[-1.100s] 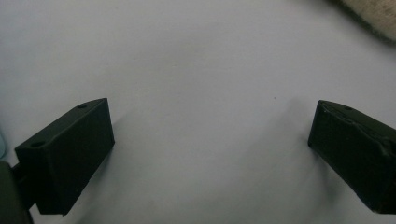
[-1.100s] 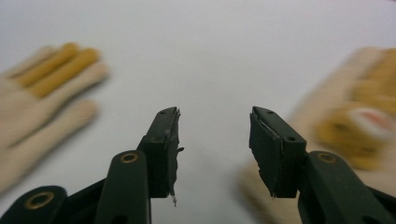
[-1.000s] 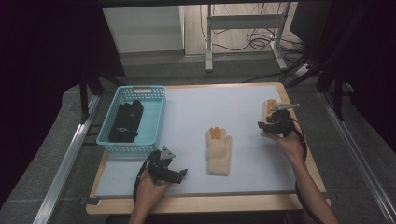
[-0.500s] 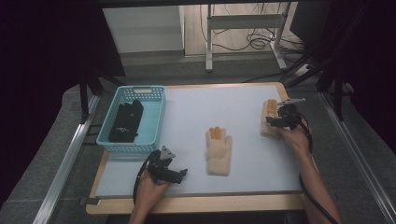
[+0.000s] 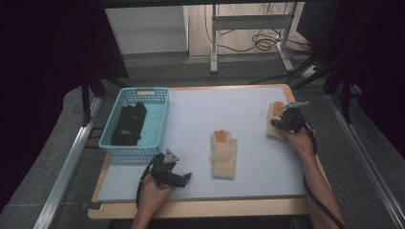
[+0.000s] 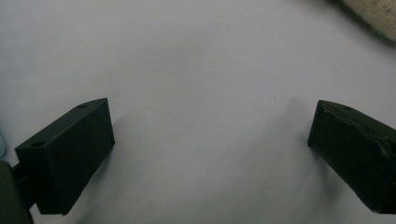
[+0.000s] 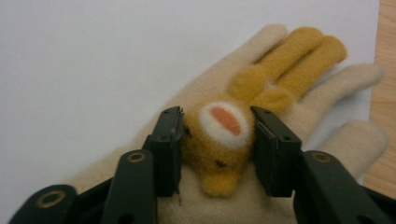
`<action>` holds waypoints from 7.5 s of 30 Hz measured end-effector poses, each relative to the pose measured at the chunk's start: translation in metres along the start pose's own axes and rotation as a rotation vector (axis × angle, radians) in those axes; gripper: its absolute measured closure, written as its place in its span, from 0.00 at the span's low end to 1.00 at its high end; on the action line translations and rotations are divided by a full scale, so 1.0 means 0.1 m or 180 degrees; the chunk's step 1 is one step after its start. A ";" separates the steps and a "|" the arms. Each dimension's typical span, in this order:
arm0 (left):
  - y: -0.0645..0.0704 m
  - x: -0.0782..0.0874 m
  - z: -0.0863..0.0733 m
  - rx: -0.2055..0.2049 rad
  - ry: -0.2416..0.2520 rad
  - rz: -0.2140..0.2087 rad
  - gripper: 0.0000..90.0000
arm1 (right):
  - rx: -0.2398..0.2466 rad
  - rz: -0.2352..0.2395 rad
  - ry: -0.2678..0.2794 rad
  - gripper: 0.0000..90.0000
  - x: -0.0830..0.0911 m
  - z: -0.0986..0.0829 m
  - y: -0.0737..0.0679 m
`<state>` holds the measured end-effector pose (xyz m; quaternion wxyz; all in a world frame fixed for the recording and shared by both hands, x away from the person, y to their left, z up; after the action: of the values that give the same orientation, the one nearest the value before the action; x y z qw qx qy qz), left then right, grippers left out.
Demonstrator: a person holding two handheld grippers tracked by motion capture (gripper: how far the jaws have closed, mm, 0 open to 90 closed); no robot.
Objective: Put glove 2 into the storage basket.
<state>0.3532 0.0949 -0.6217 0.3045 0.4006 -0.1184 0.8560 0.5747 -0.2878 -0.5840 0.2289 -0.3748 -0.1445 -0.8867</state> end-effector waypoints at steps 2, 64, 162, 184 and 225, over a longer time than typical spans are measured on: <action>0.00 0.00 0.00 0.0001 0.0006 -0.0003 0.01 | -0.0007 -0.0010 -0.0035 0.65 0.03 0.00 -0.01; 0.00 0.00 0.00 -0.0008 0.0002 0.0003 0.01 | 0.0527 0.0940 0.0159 0.44 0.80 0.07 -2.26; 0.00 0.00 0.00 0.0041 0.0011 -0.0028 0.01 | 0.0163 0.0314 0.0095 0.22 0.76 -0.85 -1.28; 0.06 0.22 0.09 0.0016 0.0032 -0.0250 0.02 | 0.0157 0.0311 0.0099 0.22 0.76 -0.85 -1.29; 0.27 -0.45 0.92 -0.0279 -0.0447 -0.0502 0.01 | 0.0155 0.0310 0.0100 0.22 0.76 -0.85 -1.28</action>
<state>0.4156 0.0137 -0.5942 0.3790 0.4540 -0.1449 0.7932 0.4111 -0.2372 -0.5974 0.2831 -0.3617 -0.1441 -0.8765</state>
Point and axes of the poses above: each handheld gripper's, and its own axes: x roughly backward along the jaws, z roughly out of its top, y roughly to its right, the point moved 10 cm from there along -x, roughly forward along the jaws, and after that the axes turned 3 degrees about -y, right-handed, at the moved point
